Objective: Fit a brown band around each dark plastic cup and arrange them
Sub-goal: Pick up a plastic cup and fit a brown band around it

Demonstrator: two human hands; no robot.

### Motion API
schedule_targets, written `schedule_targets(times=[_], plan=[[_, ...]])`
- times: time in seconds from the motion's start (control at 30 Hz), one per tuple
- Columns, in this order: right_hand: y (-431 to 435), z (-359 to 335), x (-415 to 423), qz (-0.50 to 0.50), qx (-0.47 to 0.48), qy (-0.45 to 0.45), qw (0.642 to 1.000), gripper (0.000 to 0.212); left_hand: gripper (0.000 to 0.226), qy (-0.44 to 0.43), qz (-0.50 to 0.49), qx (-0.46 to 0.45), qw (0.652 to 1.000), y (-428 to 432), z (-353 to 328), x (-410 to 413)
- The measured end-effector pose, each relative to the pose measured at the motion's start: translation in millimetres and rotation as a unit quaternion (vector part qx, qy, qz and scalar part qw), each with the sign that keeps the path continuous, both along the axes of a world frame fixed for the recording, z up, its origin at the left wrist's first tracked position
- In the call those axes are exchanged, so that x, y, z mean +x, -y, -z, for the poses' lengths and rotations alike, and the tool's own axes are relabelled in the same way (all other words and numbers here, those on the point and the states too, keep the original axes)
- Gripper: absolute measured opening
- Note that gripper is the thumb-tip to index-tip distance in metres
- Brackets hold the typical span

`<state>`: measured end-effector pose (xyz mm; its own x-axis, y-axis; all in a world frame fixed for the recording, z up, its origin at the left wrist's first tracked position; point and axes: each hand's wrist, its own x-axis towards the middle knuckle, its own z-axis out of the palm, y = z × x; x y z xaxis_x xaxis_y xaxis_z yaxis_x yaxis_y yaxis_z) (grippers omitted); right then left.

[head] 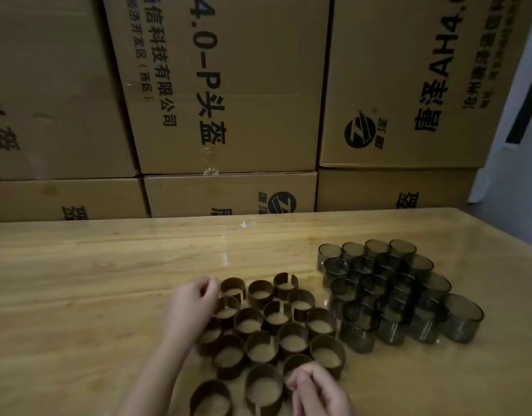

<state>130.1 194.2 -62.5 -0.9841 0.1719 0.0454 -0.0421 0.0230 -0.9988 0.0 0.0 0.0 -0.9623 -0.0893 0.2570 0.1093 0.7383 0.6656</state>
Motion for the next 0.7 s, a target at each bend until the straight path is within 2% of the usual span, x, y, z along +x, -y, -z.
schedule_targets(times=[0.13, 0.2, 0.23, 0.3, 0.33, 0.4, 0.43, 0.47, 0.5, 0.57, 0.63, 0.7], plan=[[-3, -5, 2, -0.027, 0.047, -0.005, 0.998, 0.036, 0.033, 0.029, 0.001, 0.021, 0.999, 38, 15, 28], [-2, -10, 2, -0.034, 0.071, 0.005, 0.997, 0.036, 0.025, 0.014, 0.019, 0.031, 0.999, 37, 28, 47], [-2, -12, 4, -0.049, 0.089, 0.011, 0.995, 0.036, 0.022, 0.009, 0.053, 0.036, 0.998, 31, 33, 56], [-4, -13, 6, -0.073, 0.159, -0.004, 0.985, 0.03, 0.036, 0.016, 0.158, 0.02, 0.987, 19, 43, 72], [-6, -14, 6, -0.063, 0.213, -0.04, 0.974, 0.023, 0.042, 0.023, 0.2, -0.003, 0.98, 16, 45, 78], [-13, -13, 5, -0.012, 0.342, -0.171, 0.924, 0.006, 0.05, 0.021, 0.258, -0.027, 0.966, 16, 43, 82], [-16, -13, 3, 0.012, 0.425, -0.229, 0.876, 0.006, 0.051, 0.018, 0.277, -0.026, 0.96, 17, 42, 83], [-16, -16, 2, 0.009, 0.507, -0.246, 0.826, 0.022, 0.051, 0.018, 0.294, -0.034, 0.955, 18, 40, 83], [-16, -15, 0, -0.011, 0.576, -0.222, 0.787, 0.039, 0.051, 0.021, 0.313, -0.061, 0.948, 20, 40, 82], [-16, -14, -6, -0.056, 0.663, -0.154, 0.731, 0.065, 0.056, 0.035, 0.348, -0.169, 0.921, 17, 42, 81], [-12, -12, -10, -0.085, 0.7, -0.096, 0.703, 0.07, 0.06, 0.021, 0.35, -0.293, 0.889, 10, 49, 79], [-7, -11, -14, -0.085, 0.704, -0.057, 0.703, 0.066, 0.058, -0.034, 0.306, -0.338, 0.89, 2, 56, 75]])
